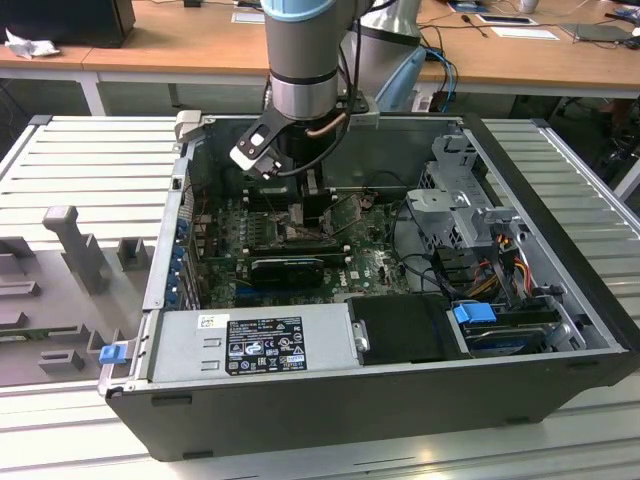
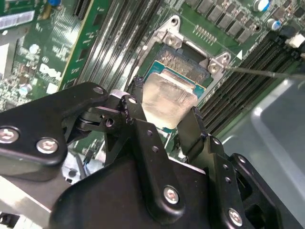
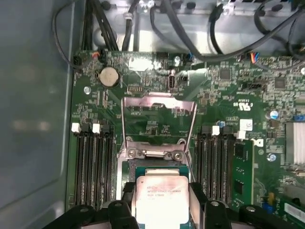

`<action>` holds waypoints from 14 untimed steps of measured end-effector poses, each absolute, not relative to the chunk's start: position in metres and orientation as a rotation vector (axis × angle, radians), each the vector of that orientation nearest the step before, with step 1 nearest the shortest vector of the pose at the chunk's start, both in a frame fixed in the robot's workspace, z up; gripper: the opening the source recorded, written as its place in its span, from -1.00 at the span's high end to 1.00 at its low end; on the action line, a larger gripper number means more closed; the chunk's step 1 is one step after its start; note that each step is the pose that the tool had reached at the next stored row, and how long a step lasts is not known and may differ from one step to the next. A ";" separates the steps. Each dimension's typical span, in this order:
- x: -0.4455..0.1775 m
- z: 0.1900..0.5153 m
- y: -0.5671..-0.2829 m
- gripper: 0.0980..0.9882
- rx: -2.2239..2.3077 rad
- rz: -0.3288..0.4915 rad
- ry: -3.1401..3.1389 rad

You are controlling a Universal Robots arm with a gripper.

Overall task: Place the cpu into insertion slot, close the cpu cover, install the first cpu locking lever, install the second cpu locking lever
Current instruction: 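Place the cpu into insertion slot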

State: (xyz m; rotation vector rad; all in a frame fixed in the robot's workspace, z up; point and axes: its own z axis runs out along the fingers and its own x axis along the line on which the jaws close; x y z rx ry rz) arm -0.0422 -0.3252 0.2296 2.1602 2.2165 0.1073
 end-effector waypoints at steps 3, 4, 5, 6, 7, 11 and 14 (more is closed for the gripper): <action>-0.043 0.220 -0.321 0.02 2.172 0.107 2.205; -0.043 0.216 -0.319 0.02 2.178 0.107 2.198; -0.043 0.212 -0.319 0.02 2.178 0.107 2.198; -0.044 0.210 -0.319 0.02 2.179 0.107 2.197; -0.044 0.208 -0.319 0.02 2.182 0.107 2.194; -0.044 0.205 -0.319 0.02 2.197 0.106 2.178; -0.044 0.202 -0.319 0.02 2.197 0.106 2.178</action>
